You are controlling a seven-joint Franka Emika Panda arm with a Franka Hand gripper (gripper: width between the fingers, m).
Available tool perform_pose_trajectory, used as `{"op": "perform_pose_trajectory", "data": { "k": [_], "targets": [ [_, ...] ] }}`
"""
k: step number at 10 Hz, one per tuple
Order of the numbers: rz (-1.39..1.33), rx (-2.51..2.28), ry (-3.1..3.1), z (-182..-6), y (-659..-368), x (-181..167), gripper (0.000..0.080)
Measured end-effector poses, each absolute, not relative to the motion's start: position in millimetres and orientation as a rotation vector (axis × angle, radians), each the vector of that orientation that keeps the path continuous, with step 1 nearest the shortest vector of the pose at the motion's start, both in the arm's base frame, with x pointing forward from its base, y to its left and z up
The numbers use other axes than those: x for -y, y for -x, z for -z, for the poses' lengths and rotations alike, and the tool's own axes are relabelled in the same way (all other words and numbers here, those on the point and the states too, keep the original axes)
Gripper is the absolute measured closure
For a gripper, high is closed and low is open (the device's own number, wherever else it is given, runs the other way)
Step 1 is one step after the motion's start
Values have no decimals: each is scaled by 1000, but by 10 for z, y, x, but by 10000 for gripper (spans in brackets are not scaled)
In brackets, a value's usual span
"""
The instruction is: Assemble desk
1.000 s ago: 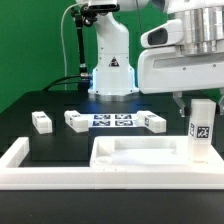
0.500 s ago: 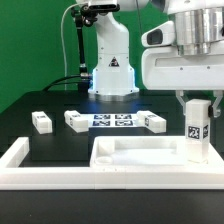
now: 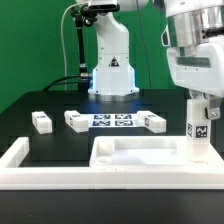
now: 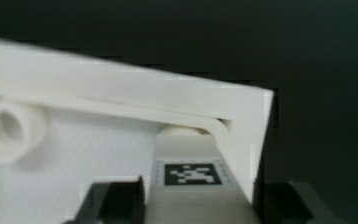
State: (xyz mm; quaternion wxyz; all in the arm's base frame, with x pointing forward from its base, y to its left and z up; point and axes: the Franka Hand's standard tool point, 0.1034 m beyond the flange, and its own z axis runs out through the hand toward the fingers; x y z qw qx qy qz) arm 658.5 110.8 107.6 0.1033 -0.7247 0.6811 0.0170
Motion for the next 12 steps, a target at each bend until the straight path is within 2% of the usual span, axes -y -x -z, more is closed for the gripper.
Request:
{"op": "perform_pose_trajectory", "data": {
  "k": [2, 3, 4, 5, 9, 12],
  "targets": [
    [-41, -1925, 2216, -1070, -6579, -1112, 506],
    [-16, -1731, 2376, -1066, -6576, -1089, 316],
    [11, -1517, 2519, -1068, -6593, -1061, 316],
    [16, -1289, 2650, -1055, -6580, -1063, 189],
    [54, -947, 2802, -1055, -6579, -1037, 152],
    [126, -151, 3049, -1081, -6597, -914, 150]
  ]
}}
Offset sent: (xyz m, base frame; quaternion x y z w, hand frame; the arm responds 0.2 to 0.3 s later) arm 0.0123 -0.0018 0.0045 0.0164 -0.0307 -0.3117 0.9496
